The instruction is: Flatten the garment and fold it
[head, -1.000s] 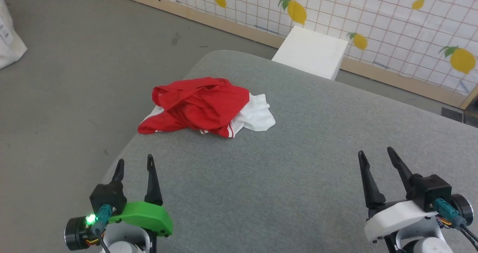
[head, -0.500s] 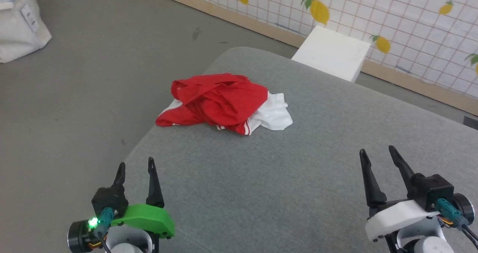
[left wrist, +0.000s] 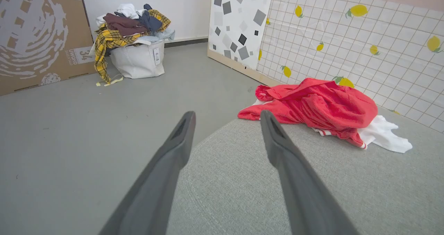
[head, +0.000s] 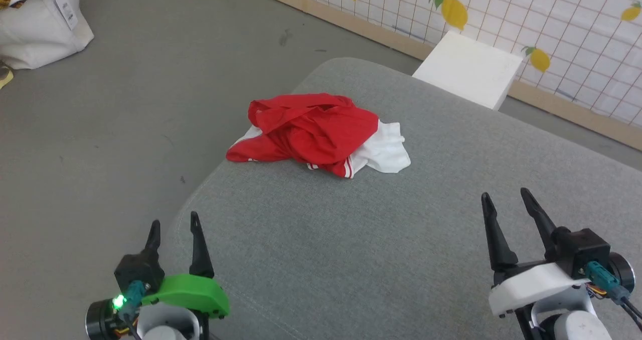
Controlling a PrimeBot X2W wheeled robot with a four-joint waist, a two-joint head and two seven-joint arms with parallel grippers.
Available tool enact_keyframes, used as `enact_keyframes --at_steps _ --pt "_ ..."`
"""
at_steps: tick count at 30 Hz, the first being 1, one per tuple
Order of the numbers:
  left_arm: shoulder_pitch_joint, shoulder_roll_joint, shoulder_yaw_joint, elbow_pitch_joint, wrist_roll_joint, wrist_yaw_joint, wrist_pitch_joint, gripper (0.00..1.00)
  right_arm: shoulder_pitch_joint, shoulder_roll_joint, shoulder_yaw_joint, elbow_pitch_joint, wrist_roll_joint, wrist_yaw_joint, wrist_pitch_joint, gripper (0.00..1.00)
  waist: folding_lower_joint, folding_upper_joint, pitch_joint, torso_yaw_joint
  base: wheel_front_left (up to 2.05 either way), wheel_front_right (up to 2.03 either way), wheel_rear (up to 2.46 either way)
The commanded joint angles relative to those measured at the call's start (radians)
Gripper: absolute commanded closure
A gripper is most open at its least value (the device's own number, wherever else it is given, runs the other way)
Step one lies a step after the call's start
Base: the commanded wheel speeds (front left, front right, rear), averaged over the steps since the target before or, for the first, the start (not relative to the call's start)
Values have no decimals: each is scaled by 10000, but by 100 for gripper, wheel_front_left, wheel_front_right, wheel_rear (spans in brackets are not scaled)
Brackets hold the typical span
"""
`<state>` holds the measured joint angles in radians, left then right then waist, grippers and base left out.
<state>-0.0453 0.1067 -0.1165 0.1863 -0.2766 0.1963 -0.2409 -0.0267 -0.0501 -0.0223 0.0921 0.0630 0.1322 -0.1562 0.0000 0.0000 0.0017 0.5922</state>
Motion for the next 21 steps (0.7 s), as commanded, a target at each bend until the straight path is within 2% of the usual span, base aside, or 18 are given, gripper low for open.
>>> enact_keyframes --at_steps 1,6,11,18,21 --pt "-342 76 -10 30 -180 -8 -123 0 -228 -1 17 33 38 -15 -80 0 0 0 169 -101 0 0 0" --pt "-1400 286 -171 186 -612 -602 174 0 -540 -1 165 -167 -153 -15 35 0 0 0 885 -567 0 0 0" --pt "-3261 699 -61 599 -1027 -1113 1290 0 -1004 -1 192 -473 -369 -15 156 0 0 0 2068 -1502 0 0 0" --pt "-5533 1499 656 1504 -2244 -1641 3488 0 -1725 -1 405 -498 -386 -15 8 0 0 0 3810 -3170 0 0 0" --pt "-6043 2022 857 1937 -2544 -1617 4678 0 -2063 -1 433 -417 -304 -15 -193 0 0 0 4445 -3861 0 0 0"
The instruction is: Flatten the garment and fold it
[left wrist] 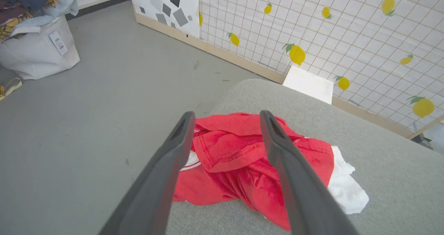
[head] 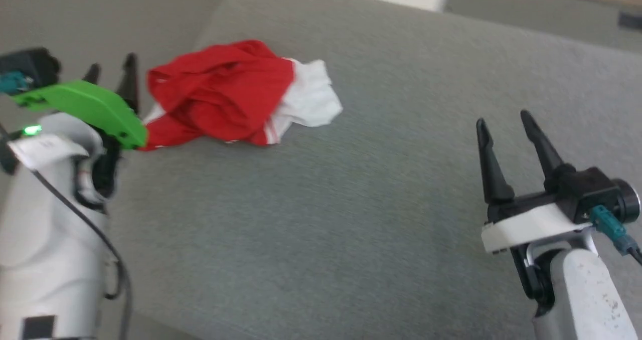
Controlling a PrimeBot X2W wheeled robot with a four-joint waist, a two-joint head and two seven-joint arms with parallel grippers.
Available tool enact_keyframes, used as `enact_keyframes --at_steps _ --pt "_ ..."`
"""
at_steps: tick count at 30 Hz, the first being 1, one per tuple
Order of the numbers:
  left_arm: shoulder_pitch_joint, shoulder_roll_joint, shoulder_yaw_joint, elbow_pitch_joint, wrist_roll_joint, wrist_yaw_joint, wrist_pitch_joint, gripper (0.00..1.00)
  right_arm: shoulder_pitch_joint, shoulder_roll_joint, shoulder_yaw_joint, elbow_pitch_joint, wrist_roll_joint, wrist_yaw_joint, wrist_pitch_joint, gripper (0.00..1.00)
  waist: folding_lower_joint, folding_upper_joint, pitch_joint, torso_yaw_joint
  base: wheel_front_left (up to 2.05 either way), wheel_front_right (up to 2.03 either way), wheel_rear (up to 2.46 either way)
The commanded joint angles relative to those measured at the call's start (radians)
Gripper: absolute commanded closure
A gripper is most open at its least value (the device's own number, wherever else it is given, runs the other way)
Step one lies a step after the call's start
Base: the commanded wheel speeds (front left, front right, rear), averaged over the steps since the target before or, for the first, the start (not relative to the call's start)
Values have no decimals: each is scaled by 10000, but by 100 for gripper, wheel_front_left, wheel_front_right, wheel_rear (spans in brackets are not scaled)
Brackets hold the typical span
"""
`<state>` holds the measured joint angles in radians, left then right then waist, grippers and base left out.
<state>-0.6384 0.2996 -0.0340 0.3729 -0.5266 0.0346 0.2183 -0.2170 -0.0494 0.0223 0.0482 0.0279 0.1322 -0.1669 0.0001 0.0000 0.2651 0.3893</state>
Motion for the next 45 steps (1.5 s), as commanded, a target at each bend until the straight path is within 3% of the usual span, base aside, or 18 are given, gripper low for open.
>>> enact_keyframes --at_steps 1,5,10,17,20,21,22,23,24,35,41,45 --pt "-207 260 143 164 -144 44 398 0 -253 -8 8 50 94 -15 -139 0 -1 0 2013 -2057 0 0 0" --pt "-367 744 742 467 -776 314 1575 0 -547 -8 75 308 309 -15 -413 0 -1 0 2608 -2874 0 0 0" --pt "127 1149 1341 538 -1389 961 3045 0 -712 -8 114 628 638 -15 -692 0 -1 0 3112 -3695 0 0 0" --pt "1201 1078 1573 430 -1807 1927 4586 0 -796 -8 56 1002 794 -15 -879 0 -1 0 3157 -4044 0 0 0" --pt "1654 850 1403 299 -2074 2004 5364 0 -845 -8 43 1150 838 -15 -913 0 -1 0 2822 -3971 0 0 0" --pt "1743 815 1357 220 -2146 1966 5532 7 -845 -8 46 1188 844 -15 -920 0 -1 0 2698 -3930 0 0 0" --pt "1821 801 1322 78 -2184 1884 5570 53 -832 -8 38 1239 847 -15 -926 0 -1 0 2507 -3867 0 0 0" --pt "1871 825 1288 -93 -2135 1764 5416 69 -805 -8 28 1299 840 -15 -931 0 -1 0 2262 -3791 0 0 0" --pt "1872 865 1301 -261 -2065 1647 5144 100 -776 -8 23 1334 841 -15 -934 0 -1 0 2087 -3736 0 0 0" --pt "627 1227 924 -1317 -54 359 -177 100 234 -8 -282 1674 845 -15 -946 0 -1 0 -563 -3287 0 0 0" --pt "-134 688 -78 -2017 720 58 -1447 100 834 -8 -553 1706 881 -15 -945 0 -1 0 -1483 -3537 0 0 0" --pt "-579 -14 -942 -2325 935 -203 -1832 100 1117 -8 -735 1598 873 -15 -877 0 -1 0 -1902 -3933 0 0 0"
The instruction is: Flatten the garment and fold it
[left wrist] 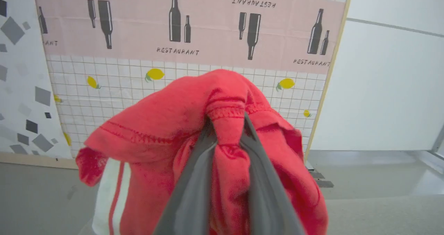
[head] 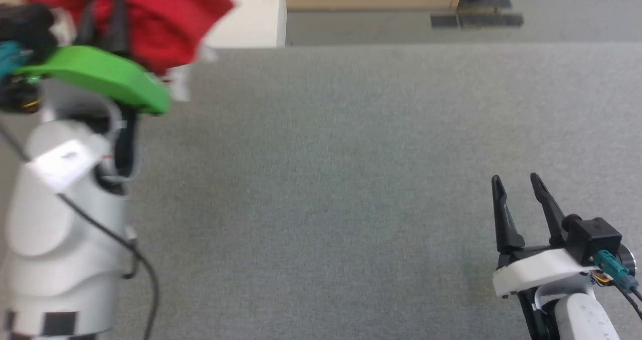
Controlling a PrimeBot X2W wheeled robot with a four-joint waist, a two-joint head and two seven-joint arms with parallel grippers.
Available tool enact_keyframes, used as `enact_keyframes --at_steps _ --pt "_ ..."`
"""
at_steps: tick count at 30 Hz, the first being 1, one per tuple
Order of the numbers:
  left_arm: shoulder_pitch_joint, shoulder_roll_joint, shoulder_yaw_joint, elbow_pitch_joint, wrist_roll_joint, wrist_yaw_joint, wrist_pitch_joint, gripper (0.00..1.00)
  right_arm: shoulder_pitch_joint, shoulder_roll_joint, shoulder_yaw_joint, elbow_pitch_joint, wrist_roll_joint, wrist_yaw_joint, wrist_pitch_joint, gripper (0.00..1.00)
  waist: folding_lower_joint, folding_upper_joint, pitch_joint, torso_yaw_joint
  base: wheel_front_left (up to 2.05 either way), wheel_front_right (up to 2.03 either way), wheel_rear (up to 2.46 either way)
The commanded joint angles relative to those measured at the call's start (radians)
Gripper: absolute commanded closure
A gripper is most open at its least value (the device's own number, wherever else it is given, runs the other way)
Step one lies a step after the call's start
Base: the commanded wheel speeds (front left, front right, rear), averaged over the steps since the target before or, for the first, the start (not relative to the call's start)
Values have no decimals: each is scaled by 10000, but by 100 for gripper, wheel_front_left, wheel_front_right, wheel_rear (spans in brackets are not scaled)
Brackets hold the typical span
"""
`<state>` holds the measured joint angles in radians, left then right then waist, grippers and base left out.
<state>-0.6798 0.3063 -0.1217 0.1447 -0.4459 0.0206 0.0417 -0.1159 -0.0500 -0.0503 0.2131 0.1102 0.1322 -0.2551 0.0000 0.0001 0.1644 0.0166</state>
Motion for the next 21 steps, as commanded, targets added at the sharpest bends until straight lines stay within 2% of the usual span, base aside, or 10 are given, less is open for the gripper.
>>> enact_keyframes --at_steps 1,8,11,15,18,21 --pt "-229 -276 -254 -72 126 -120 -110 100 161 -3 -44 -96 49 -15 33 0 0 -1 -958 -295 0 0 0" --pt "-339 -1704 -1498 355 -5 -498 -562 100 406 -3 -126 -417 15 -15 258 0 0 -1 -1220 -1233 0 0 0" --pt "-91 -2127 -1978 881 -186 -595 -648 100 445 -3 -75 -534 37 -15 346 0 0 -1 -1210 -1671 0 0 0" --pt "341 -2362 -2626 1755 -325 -624 -486 100 445 -3 66 -626 70 -15 428 0 0 -1 -1100 -2203 0 0 0" --pt "763 -2439 -3159 2792 -434 -588 134 100 440 -3 190 -654 79 -15 483 0 0 -1 -1002 -2528 0 0 0" --pt "1229 -2475 -3746 4037 -697 -628 1686 100 455 -3 287 -687 109 -15 511 0 0 -1 -891 -2749 0 0 0"
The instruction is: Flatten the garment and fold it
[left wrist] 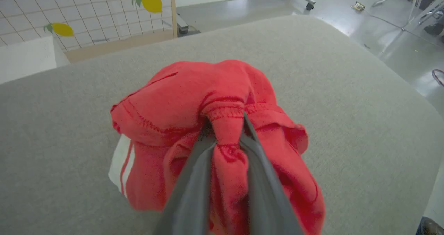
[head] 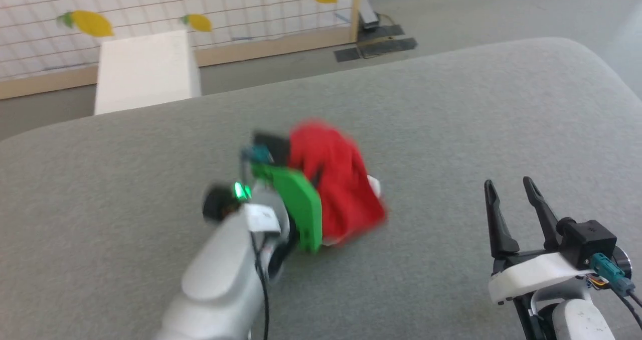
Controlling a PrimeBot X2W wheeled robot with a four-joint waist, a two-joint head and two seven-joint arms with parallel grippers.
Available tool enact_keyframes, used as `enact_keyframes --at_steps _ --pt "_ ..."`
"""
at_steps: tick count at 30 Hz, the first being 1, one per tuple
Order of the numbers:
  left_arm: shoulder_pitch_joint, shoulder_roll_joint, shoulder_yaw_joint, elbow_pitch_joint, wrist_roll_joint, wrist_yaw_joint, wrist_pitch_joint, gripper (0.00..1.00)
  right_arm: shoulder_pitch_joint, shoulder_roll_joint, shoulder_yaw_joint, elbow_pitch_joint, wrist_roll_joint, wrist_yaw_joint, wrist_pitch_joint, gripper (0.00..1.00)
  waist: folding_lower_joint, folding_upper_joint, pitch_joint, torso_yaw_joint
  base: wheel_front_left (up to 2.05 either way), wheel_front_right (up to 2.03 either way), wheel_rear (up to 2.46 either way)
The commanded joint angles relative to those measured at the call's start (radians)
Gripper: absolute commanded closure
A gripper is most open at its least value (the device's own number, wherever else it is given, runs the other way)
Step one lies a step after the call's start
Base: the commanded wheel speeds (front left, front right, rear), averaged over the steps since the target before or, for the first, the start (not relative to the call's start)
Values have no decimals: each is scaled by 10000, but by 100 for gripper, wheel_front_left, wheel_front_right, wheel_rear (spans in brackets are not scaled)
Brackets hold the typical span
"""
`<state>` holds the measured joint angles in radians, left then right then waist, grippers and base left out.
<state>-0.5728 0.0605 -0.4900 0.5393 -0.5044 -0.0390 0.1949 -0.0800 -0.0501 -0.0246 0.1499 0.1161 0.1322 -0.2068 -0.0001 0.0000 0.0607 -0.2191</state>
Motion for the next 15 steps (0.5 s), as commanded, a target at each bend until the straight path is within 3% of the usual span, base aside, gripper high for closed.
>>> enact_keyframes --at_steps 1,3,4,5,7,10,15 --pt "249 -21 -272 368 -137 -107 610 100 108 -1 37 -64 57 -15 30 0 1 0 172 -426 0 0 0" --pt "441 -27 -537 844 -242 -169 1381 100 134 -1 41 -76 62 -15 38 0 1 0 223 -465 0 0 0" --pt "524 -22 -679 1032 -245 -188 1737 91 146 -1 37 -79 62 -15 43 0 1 0 245 -467 0 0 0" --pt "710 3 -856 1260 -291 -124 2372 0 178 -1 5 -79 55 -15 62 0 1 0 268 -388 0 0 0" --pt "789 17 -758 1071 -375 -54 2232 0 192 -1 19 -81 54 -15 78 0 1 0 255 -281 0 0 0" --pt "907 72 -411 442 -369 184 1138 0 193 -1 72 -110 48 -15 95 0 1 0 204 -74 0 0 0" --pt "1282 259 404 -1060 -29 710 -2026 0 180 -1 168 -215 -5 -15 142 0 1 0 143 386 0 0 0"
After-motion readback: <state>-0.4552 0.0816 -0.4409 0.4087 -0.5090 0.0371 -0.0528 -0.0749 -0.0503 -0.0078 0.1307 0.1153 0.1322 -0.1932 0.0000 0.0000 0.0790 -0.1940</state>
